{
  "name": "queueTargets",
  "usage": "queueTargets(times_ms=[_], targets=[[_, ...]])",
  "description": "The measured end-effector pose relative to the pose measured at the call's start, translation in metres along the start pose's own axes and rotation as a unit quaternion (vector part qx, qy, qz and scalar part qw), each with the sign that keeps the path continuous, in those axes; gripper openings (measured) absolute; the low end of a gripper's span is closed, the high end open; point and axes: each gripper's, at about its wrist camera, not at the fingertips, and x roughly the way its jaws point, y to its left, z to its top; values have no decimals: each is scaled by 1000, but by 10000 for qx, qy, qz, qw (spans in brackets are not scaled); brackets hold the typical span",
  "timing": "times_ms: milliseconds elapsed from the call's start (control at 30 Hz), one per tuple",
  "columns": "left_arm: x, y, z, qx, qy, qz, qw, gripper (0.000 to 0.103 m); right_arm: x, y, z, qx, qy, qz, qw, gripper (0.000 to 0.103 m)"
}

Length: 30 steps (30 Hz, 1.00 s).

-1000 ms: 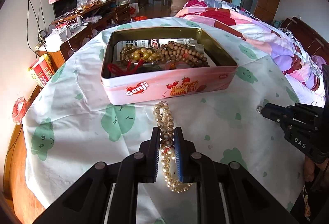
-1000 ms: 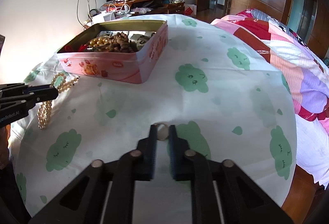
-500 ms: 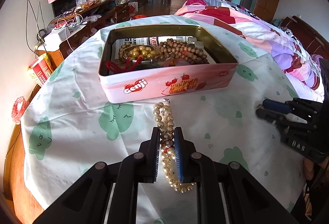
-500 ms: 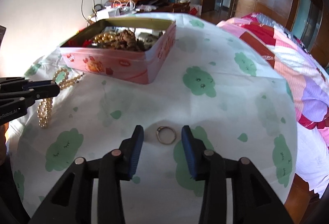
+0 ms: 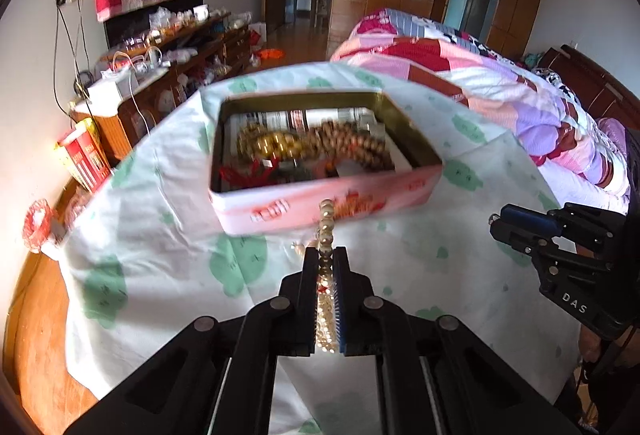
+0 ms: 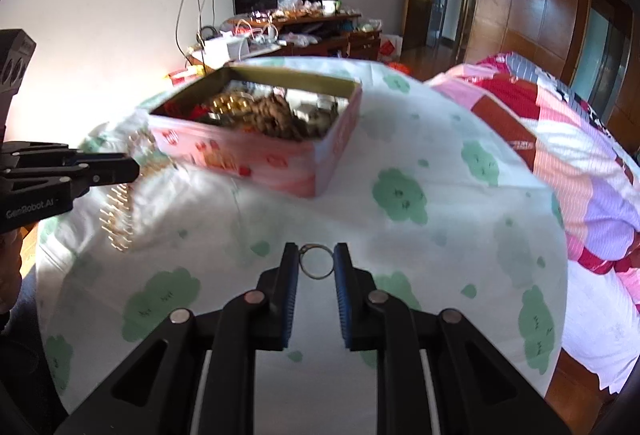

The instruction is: Organize jewelry

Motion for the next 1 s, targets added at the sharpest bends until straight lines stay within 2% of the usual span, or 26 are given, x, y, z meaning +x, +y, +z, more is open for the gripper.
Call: queueTargets(times_ms=[233,433,567,800,1000], targets=[[-6,6,16,15,-143,-35,9999,6,-14,8,26,-119,-394,77,9991,20],[-9,14,22,-12,-226,46,9997,6,-15,12,39,-208,-537,116,9983,20],[-16,17,32,-70,-331,-35,9994,6,-16,15,47,-262,-607,143,9977,20],[-28,15,56,53,-663,42,9978,6,-18,14,66,-320,-782,152,9963,20],[-20,12,70,220,-841,246,9959,6,-15,12,80,-340,-885,156,9954,20]])
